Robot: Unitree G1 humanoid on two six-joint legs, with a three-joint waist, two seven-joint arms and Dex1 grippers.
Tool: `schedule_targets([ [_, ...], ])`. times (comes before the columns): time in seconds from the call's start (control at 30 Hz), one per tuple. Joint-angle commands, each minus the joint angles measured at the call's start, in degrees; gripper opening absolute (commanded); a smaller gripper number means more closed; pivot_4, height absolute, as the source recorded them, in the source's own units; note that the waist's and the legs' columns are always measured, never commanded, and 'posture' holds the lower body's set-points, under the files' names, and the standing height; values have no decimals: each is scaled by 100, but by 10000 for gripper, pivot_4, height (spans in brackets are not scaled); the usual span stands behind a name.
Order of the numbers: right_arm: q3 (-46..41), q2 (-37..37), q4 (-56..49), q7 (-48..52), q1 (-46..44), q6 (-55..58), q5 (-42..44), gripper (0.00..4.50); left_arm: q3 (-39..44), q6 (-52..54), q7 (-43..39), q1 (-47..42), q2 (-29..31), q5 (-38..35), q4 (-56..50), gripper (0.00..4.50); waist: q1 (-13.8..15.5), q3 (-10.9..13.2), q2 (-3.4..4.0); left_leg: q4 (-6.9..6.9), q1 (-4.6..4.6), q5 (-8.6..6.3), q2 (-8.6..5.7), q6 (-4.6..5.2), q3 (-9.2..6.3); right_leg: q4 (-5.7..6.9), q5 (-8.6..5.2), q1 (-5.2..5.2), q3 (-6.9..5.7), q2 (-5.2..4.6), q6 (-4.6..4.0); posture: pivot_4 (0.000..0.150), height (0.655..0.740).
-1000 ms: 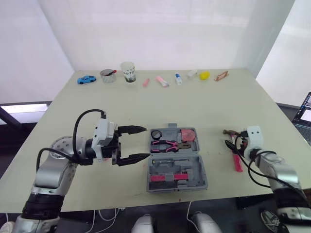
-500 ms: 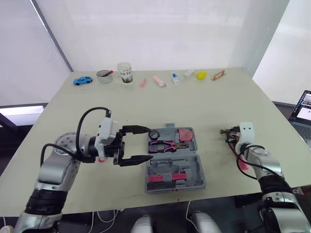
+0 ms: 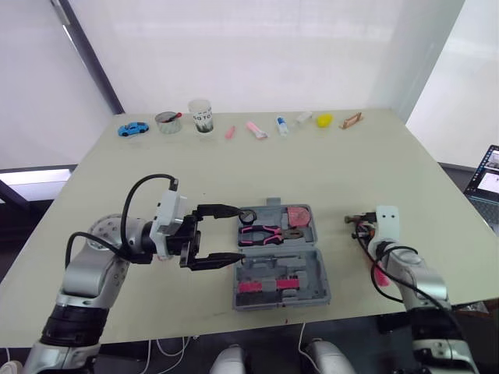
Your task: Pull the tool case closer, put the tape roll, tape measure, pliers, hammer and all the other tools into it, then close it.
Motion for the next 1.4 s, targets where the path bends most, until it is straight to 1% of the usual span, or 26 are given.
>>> schedule_targets([
  [0.03, 151, 268, -751, -321, 98, 311, -7, 202, 59, 25, -63, -97, 33, -120, -146, 45000, -1, 1, 2, 1, 0, 0, 0, 0, 3, 0, 0, 0, 2, -1, -1, 1500, 7400],
  [0.2, 415, 465, -1048, -437, 363, 445, -124, 202, 35, 77, -75, -197, 18, -109, -127, 45000, 14, 1, 2, 7, -1, 0, 0, 0, 0, 0, -5, 1, -1, -2, -10, 1500, 7400],
  [0.43, 358, 348, -887, -461, 427, 210, -296, 202, 8, 129, -25, -200, -3, -107, -179, 45000, 10, 1, 2, 6, -4, 0, -1, 0, -1, -2, -4, 0, -3, -2, -7, 1500, 7400],
  [0.5, 336, 313, -866, -439, 435, 198, -294, 9943, 5, 133, -18, -210, -9, -100, -173, 45000, 10, 1, 2, 6, -3, 0, -1, 0, -1, -2, -5, 0, -3, -2, -7, 1500, 7400],
  [0.57, 309, 281, -916, -391, 449, 221, -268, 16353, 5, 127, -9, -213, -15, -86, -166, 45000, 10, 1, 1, 6, -3, 0, -1, 0, -1, -2, -5, 1, -3, -2, -8, 1500, 7400],
  [0.63, 276, 259, -1005, -329, 452, 270, -215, 25846, 8, 124, 0, -201, -19, -81, -171, 45000, 10, 1, 2, 6, -3, 0, -1, 0, -1, -2, -5, 1, -2, -2, -7, 1500, 7400],
  [0.67, 257, 241, -1078, -291, 458, 317, -177, 28514, 12, 125, 6, -190, -20, -84, -184, 45000, 10, 1, 1, 6, -3, 0, -1, 0, -1, -2, -5, 1, -2, -2, -7, 1500, 7400],
  [0.8, 163, 149, -1437, -173, 569, 550, -22, 44578, 27, 134, 35, -162, -27, -92, -216, 45000, 10, 1, 2, 6, -3, 0, -1, 0, -3, -2, -3, 1, -3, -1, -5, 1500, 7400],
  [0.97, -21, -93, -2115, 38, 854, 1009, 228, 44578, 71, 136, 62, -127, -18, -101, -237, 45000, 14, 1, 1, 6, -6, 0, -1, 0, -4, -4, -4, 1, -5, -3, -5, 1500, 7400],
  [1.07, -134, -510, -2535, 367, 1039, 1205, 397, 44578, 120, 136, 72, -79, -5, -125, -239, 45000, 14, 1, 1, 7, -6, 0, -1, 0, -2, -3, -5, 1, -4, -3, -6, 1500, 7400],
  [1.2, -293, -1507, -2800, 1566, 1058, 1146, 979, 44578, 149, 59, 78, -75, -19, -93, -149, 45000, 15, 3, 4, 9, -5, 0, -1, 0, 0, -5, -7, 2, -3, -4, -8, 1500, 7400],
  [1.3, -233, -2286, -2667, 2565, 1025, 730, 1203, 44578, 141, 51, 91, -68, -37, -92, -137, 45000, 15, 3, 3, 10, -2, 0, -2, 0, -2, -5, -14, 3, -3, -2, 3, 1500, 7400],
  [1.4, -229, -2789, -2370, 3190, 874, 419, 1317, 44578, 137, 33, 113, -42, -49, -91, -151, 45000, 17, 3, 1, 8, 1, 0, -2, 0, -7, -3, -15, 5, -5, 1, 8, 1500, 7400],
])
